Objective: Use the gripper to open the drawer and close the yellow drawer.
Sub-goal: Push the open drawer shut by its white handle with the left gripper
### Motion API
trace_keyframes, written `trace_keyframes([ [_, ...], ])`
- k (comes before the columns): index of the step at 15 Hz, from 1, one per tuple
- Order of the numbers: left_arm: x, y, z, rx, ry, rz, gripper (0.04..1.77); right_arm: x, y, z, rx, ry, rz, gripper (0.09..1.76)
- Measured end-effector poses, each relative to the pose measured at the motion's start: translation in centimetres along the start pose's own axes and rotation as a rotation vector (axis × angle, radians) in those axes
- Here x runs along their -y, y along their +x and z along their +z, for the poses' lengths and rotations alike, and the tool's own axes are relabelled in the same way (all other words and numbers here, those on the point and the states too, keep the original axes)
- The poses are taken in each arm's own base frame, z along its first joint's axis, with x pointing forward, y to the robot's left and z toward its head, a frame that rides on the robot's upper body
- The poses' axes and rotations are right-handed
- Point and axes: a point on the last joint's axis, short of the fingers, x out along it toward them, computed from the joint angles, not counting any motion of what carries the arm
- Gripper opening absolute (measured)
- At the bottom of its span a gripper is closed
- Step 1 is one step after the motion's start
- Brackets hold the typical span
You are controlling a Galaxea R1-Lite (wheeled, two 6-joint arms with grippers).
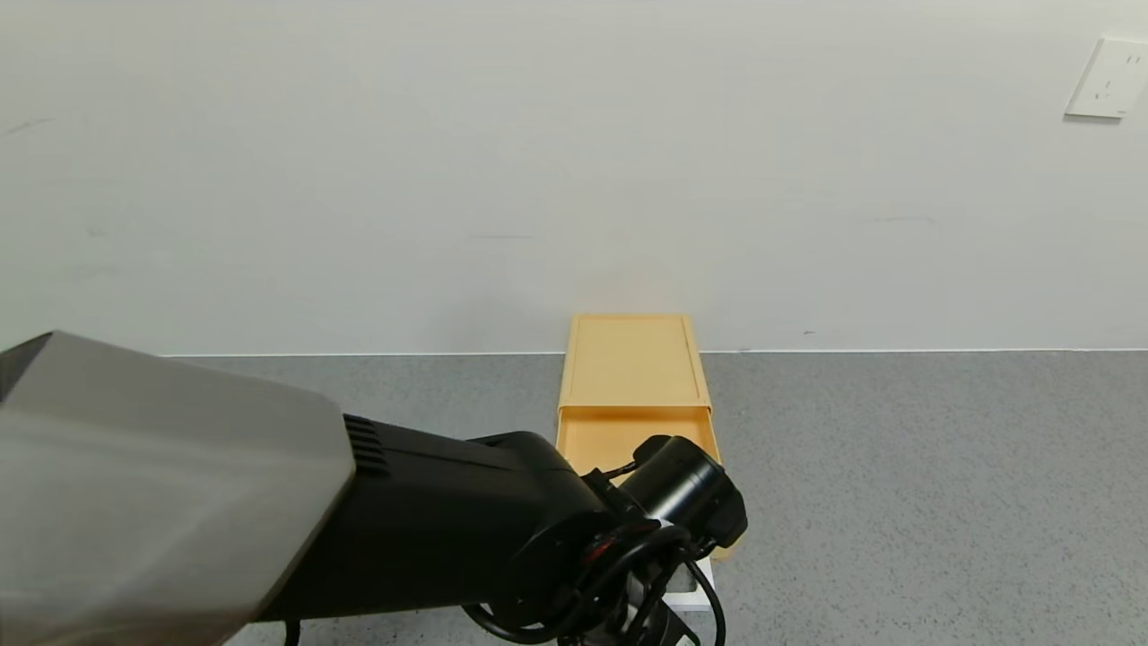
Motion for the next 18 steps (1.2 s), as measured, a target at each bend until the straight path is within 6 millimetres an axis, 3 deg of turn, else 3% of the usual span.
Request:
trace_keyframes([
  [18,0.3,1.9,0.7,0.01,-0.192,0.126,1.72,0.0,0.0,0.0,0.0,0.0,0.0,1.71],
])
